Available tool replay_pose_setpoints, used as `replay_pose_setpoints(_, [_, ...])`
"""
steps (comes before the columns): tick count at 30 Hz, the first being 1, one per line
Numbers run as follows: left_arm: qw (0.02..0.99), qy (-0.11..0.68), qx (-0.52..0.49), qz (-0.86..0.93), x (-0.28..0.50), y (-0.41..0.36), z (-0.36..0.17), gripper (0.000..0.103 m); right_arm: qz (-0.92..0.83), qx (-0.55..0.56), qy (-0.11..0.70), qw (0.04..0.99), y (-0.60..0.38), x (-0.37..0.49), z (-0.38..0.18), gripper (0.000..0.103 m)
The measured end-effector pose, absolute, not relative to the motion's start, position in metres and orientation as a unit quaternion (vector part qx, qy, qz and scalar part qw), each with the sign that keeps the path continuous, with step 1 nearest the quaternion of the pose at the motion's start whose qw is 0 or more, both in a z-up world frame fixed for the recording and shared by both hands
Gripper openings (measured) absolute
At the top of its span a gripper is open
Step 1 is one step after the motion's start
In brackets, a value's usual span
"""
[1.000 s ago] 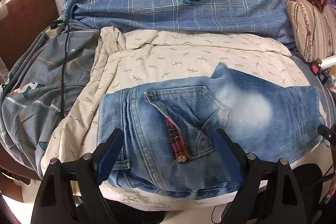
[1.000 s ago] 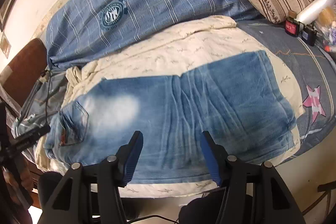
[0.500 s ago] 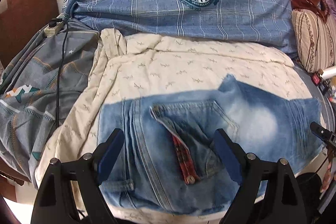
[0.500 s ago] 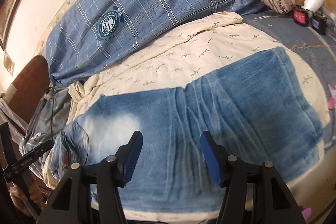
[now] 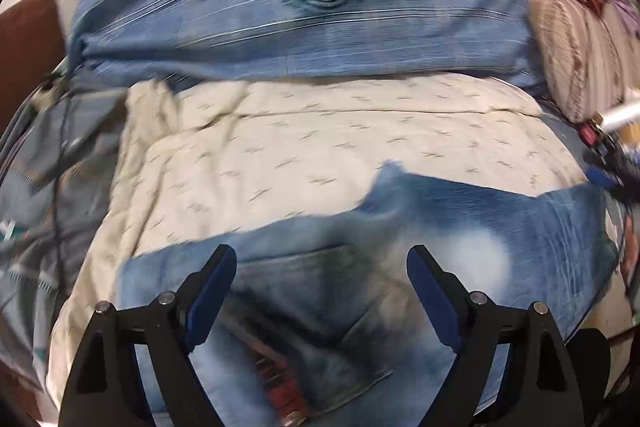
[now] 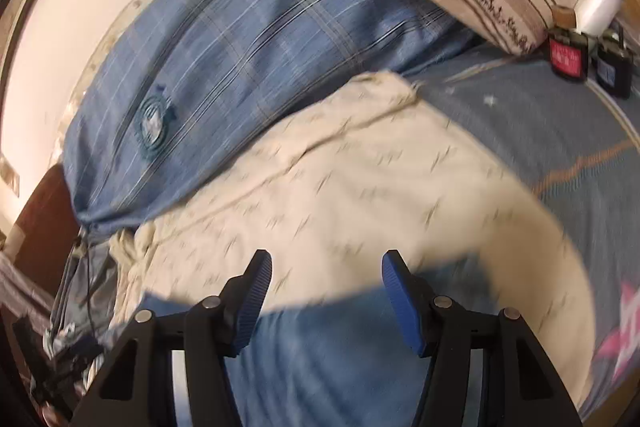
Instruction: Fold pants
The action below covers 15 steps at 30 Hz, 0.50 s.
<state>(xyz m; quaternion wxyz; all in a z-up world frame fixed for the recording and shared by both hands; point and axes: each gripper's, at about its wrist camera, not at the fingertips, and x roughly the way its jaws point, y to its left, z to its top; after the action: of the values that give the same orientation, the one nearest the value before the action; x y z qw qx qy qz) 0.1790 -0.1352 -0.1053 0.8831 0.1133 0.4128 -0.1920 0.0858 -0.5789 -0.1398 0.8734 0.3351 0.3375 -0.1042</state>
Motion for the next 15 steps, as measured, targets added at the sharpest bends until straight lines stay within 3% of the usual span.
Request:
replay_pose_setpoints(10, [0.864,0.404,0.234,-0.188,0.158,-0.142,-0.172,0.088,-0.130,0.348,0.338,0.865,-0.639,0.051,-0.136,0.061])
replay_pose_setpoints(15, [0.859,0.400,0.248,-0.198,0.142,-0.141,-0.171,0.088,-0.132,0.376,0.328,0.856,-0.637,0.025,-0.145,0.061])
